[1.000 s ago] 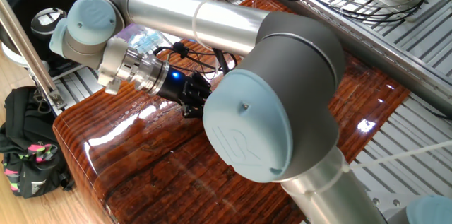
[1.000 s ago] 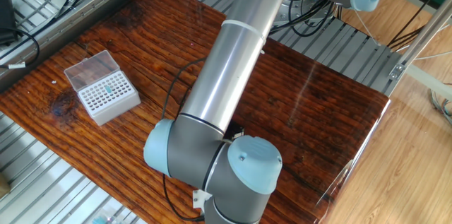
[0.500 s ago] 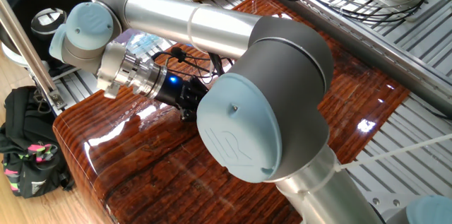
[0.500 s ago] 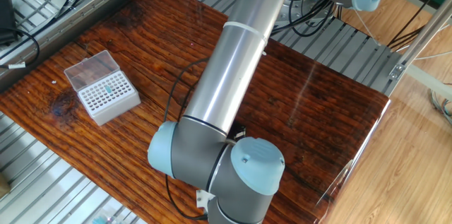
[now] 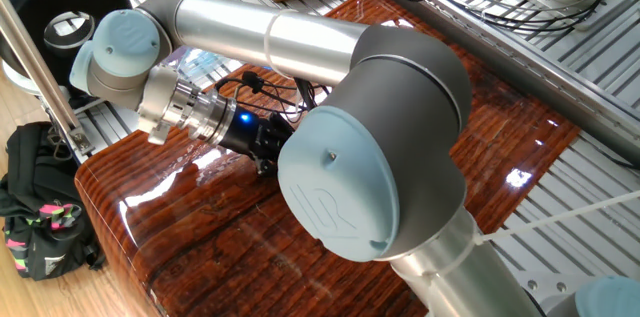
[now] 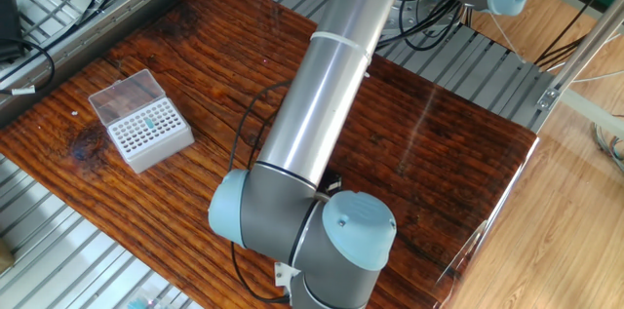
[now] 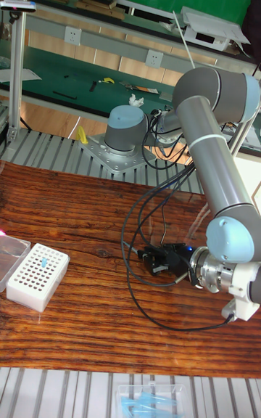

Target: Insert a medium pipette tip into the holder for medium pipette tips

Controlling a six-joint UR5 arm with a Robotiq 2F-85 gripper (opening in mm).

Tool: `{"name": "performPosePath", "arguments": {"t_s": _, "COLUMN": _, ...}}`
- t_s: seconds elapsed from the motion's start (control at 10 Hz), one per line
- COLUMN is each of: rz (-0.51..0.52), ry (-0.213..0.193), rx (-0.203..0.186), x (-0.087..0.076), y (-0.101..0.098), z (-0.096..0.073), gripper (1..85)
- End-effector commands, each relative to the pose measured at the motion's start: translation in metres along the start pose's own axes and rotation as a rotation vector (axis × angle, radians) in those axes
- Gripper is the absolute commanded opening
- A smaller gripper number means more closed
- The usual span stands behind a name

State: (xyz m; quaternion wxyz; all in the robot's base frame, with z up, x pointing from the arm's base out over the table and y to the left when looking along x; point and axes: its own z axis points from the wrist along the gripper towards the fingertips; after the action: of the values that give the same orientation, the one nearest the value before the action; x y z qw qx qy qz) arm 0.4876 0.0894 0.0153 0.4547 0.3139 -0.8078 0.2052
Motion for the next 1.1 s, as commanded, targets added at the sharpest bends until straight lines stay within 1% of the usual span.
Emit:
{"name": "performPosePath", "arguments": {"t_s": 0.0, "rz": 0.004, "ry": -0.001, "rx": -0.005, "x": -0.0006, "y": 0.0021, "z": 0.0004, "gripper": 27.7}}
{"name": "performPosePath", "arguments": {"t_s": 0.4, "rz": 0.008, "ry": 0.001, "rx": 0.004, "x": -0.0001, "y": -0.0014, "z": 0.002, "gripper": 26.7}}
{"name": "performPosePath", "arguments": {"t_s": 1.0, "rz": 0.005, "ry": -0.002, "rx": 0.004, "x": 0.0011, "y": -0.0026, "z": 0.007, "gripper": 24.7}}
